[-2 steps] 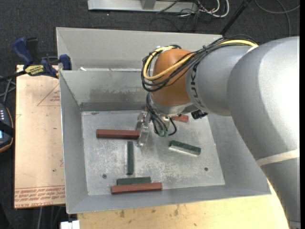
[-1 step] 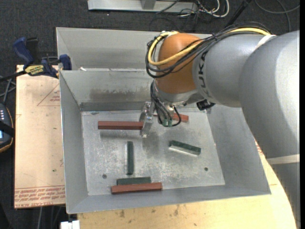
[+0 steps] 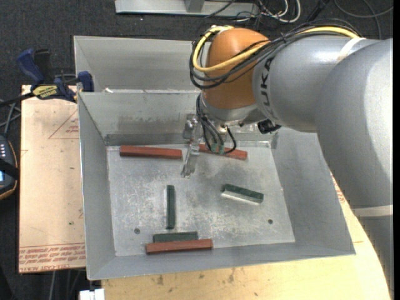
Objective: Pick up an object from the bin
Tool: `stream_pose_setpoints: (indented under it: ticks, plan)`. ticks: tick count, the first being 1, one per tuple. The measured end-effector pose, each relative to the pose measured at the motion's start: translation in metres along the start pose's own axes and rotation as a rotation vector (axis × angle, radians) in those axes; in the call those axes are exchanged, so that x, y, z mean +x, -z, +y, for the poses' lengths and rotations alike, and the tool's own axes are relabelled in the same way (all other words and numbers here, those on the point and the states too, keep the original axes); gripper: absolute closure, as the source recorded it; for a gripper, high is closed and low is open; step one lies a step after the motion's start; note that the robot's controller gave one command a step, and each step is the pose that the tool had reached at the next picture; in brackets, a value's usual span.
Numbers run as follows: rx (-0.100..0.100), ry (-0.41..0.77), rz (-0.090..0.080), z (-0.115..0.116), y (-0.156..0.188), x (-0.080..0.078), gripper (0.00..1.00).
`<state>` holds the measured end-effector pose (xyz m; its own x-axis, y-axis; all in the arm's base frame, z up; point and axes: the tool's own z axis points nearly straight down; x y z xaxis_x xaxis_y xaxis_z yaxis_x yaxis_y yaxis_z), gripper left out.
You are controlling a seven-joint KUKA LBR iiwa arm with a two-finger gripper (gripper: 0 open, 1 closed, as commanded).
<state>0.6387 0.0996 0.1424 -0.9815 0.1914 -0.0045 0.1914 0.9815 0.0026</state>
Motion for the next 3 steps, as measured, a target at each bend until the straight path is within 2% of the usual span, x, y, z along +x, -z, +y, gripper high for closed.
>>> stream_pose_setpoints:
  ticks: [1, 2, 3]
  plan:
    - [0.001, 0.0, 0.002, 0.0, 0.0, 0.001, 0.0]
    - [0.001, -0.21, -0.002, -0.074, -0.07, -0.033, 1.0]
    - [0.001, -0.21, -0.002, -0.074, -0.07, -0.033, 1.0]
